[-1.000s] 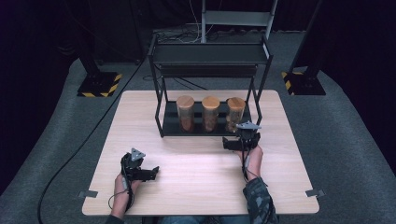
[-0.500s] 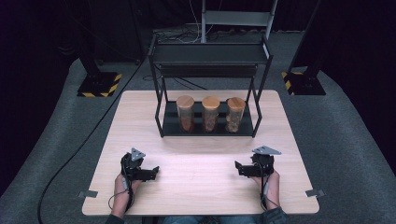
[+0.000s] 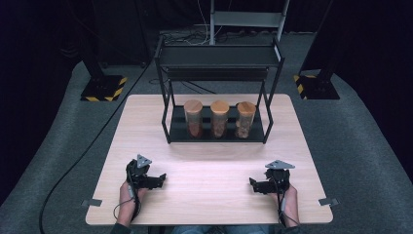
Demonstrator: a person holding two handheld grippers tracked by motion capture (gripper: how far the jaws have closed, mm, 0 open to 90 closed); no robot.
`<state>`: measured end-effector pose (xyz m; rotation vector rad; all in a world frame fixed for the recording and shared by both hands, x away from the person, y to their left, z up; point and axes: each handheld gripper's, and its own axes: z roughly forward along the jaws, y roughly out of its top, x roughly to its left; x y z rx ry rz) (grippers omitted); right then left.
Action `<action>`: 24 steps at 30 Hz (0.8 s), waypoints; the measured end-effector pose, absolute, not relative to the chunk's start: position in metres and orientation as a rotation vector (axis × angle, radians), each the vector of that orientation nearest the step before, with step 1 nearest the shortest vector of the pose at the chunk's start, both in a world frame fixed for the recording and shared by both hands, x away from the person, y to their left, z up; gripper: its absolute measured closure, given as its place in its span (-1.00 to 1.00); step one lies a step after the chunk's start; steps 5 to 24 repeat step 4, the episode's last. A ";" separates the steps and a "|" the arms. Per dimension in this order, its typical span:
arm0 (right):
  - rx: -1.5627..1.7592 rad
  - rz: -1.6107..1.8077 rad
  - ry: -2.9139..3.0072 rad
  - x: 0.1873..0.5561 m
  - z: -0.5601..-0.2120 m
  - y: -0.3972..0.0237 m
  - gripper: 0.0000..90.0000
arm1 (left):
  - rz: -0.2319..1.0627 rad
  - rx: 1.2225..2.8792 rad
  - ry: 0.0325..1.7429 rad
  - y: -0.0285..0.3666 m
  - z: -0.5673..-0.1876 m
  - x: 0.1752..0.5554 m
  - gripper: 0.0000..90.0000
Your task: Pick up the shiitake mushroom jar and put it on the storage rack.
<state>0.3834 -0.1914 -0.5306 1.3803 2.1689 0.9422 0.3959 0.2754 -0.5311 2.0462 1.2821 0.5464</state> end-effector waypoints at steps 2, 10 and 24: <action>1.363 0.917 2.174 0.383 -0.531 -0.189 -1.00 | 0.546 2.046 1.282 0.275 -0.531 0.396 -1.00; 1.365 0.916 2.173 0.383 -0.531 -0.189 -1.00 | 0.545 2.045 1.282 0.275 -0.531 0.396 -1.00; 1.365 0.916 2.173 0.383 -0.531 -0.189 -1.00 | 0.545 2.045 1.282 0.275 -0.531 0.396 -1.00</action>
